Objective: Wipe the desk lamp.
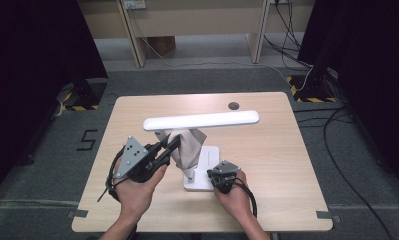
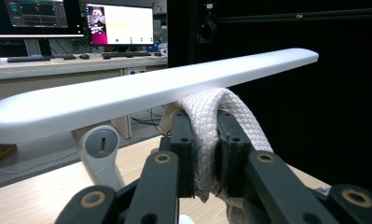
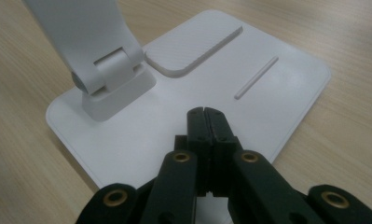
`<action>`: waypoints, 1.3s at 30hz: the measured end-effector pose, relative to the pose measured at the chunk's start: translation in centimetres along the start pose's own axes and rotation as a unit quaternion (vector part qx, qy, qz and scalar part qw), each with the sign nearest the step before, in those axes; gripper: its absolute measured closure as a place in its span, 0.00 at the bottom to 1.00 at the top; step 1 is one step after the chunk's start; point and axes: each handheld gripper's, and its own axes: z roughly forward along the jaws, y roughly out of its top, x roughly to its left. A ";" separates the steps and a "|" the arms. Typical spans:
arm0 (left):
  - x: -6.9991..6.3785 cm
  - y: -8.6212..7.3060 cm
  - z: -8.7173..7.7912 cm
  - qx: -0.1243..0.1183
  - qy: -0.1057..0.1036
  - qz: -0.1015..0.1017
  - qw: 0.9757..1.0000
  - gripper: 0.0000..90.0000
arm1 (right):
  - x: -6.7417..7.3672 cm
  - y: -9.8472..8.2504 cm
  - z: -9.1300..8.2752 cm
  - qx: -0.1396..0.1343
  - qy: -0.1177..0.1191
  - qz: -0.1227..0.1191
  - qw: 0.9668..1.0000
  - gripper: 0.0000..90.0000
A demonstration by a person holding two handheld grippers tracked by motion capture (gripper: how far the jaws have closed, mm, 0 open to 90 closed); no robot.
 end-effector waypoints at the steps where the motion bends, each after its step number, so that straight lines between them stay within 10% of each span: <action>1: 0.1 0.0 -0.1 0.001 0.001 0.000 1.000 0.88 | 0.0 0.0 0.0 0.000 0.000 0.000 1.000 1.00; 39: 1.3 -0.3 -1.6 -0.002 0.022 -0.003 1.000 0.88 | 0.0 0.0 0.0 -0.001 -0.001 0.000 1.000 1.00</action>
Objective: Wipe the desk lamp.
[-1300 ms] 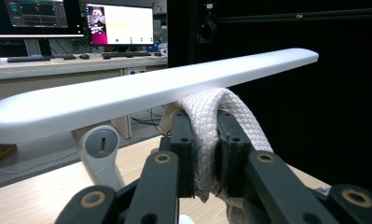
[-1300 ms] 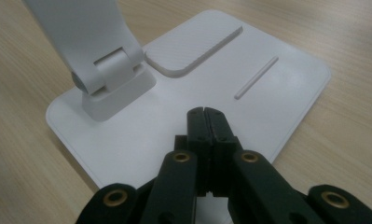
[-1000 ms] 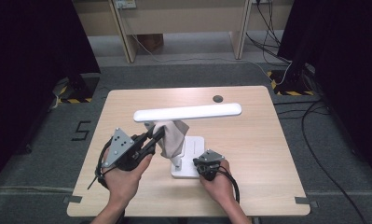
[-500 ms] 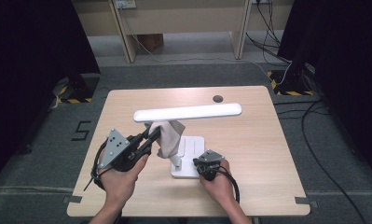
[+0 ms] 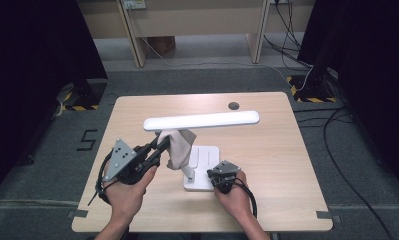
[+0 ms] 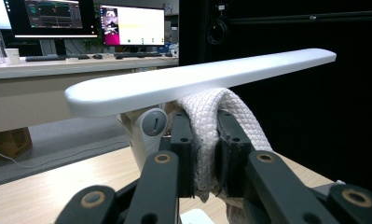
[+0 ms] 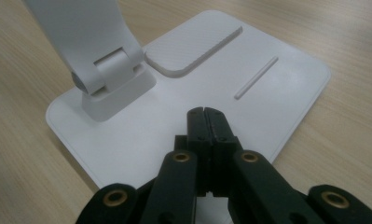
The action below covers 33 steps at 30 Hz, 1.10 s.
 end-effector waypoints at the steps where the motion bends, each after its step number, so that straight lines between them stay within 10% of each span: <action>1: 0.0 0.0 0.0 0.000 0.001 0.000 1.000 0.88 | 0.0 0.0 0.0 0.000 0.000 0.000 1.000 1.00; 33: 0.4 -0.9 -0.2 0.020 0.018 -0.010 1.000 0.88 | 0.0 0.1 0.0 0.000 0.001 -0.002 1.000 1.00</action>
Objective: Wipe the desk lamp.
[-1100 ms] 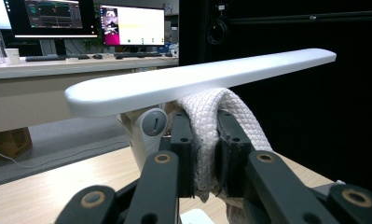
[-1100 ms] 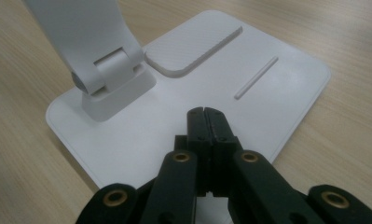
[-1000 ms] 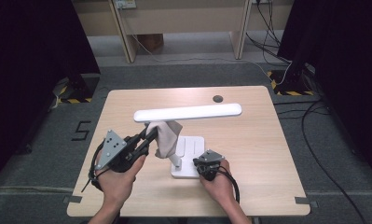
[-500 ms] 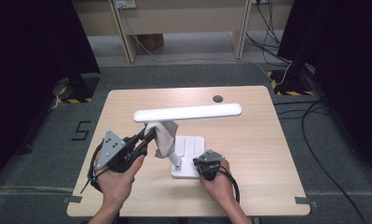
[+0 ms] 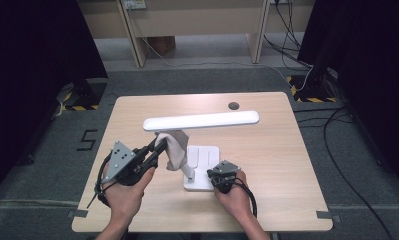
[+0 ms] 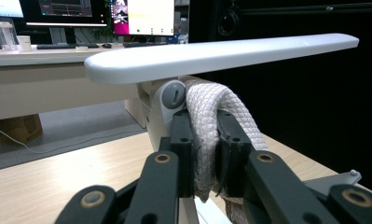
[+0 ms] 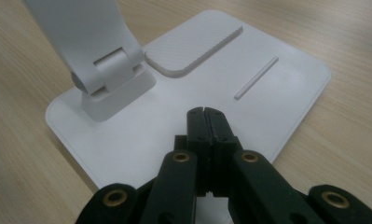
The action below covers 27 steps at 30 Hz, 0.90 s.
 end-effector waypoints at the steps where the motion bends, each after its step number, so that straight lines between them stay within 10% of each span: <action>1: 0.0 -0.1 0.0 0.001 0.000 -0.001 1.000 0.88 | 0.0 0.0 0.0 0.000 0.000 0.000 1.000 1.00; 27: 0.0 -1.2 0.2 0.011 0.001 -0.006 1.000 0.88 | 0.0 0.0 0.0 0.000 0.000 -0.001 1.000 1.00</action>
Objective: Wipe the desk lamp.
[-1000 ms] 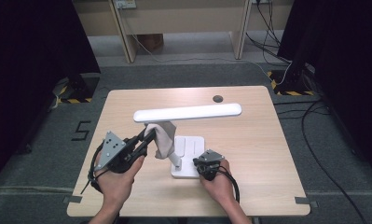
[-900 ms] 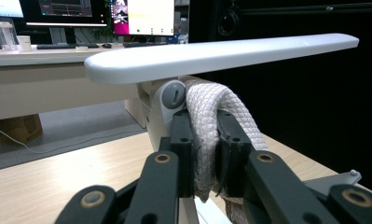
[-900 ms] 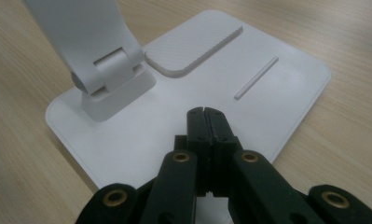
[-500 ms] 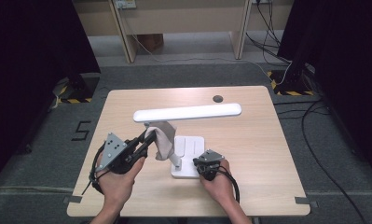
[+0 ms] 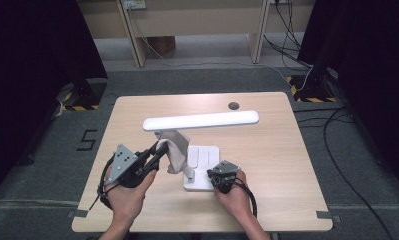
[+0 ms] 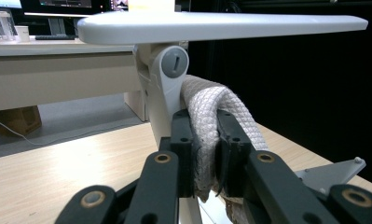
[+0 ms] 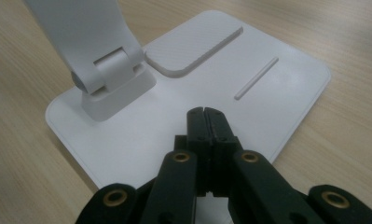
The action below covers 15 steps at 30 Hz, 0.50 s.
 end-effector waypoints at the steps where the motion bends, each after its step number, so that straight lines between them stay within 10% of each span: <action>1: 0.0 0.0 0.0 0.001 0.000 0.000 1.000 0.88 | 0.0 0.0 0.0 0.000 0.000 0.000 1.000 1.00; 15: -0.1 -0.6 0.2 0.007 0.001 0.003 1.000 0.88 | 0.0 0.0 0.0 0.000 0.000 0.000 1.000 1.00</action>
